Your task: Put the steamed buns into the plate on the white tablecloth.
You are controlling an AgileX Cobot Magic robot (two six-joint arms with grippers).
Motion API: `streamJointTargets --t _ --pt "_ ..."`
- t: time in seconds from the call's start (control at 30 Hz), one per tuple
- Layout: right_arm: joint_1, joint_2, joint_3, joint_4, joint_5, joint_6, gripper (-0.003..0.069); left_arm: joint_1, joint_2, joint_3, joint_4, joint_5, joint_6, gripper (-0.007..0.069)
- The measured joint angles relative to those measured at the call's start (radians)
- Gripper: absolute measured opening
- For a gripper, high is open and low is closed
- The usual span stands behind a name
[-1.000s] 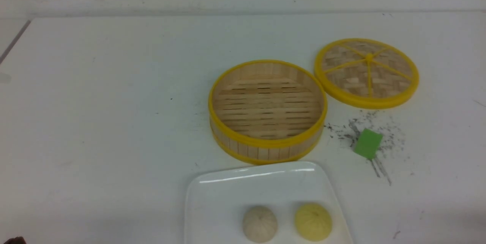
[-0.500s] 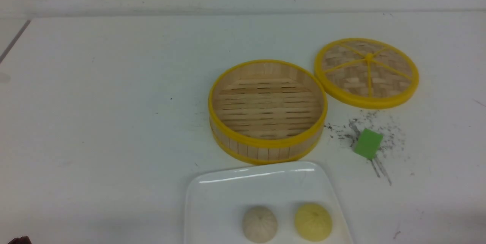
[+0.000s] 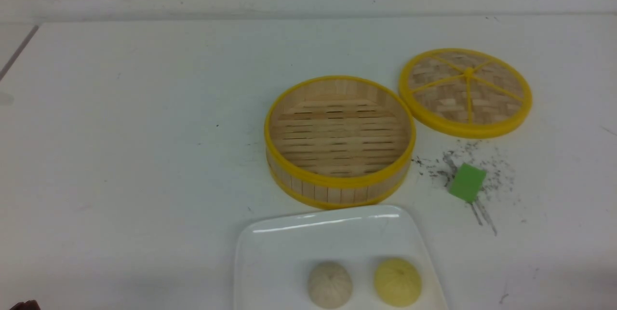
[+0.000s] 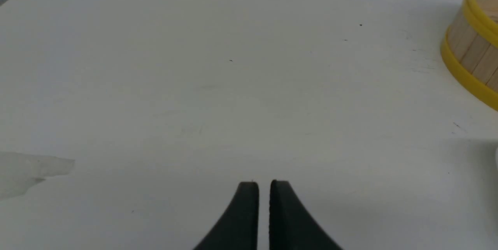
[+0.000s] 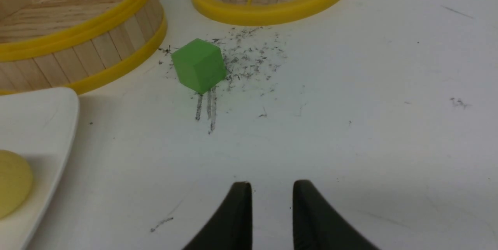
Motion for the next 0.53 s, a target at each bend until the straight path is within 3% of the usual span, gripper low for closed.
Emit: streamJointTargets --t 0.53 --pt "0.0 0.0 0.0 0.0 0.0 0.0 0.0206 0.0 0.0 0.0 0.001 0.0 0.0 0.0073"
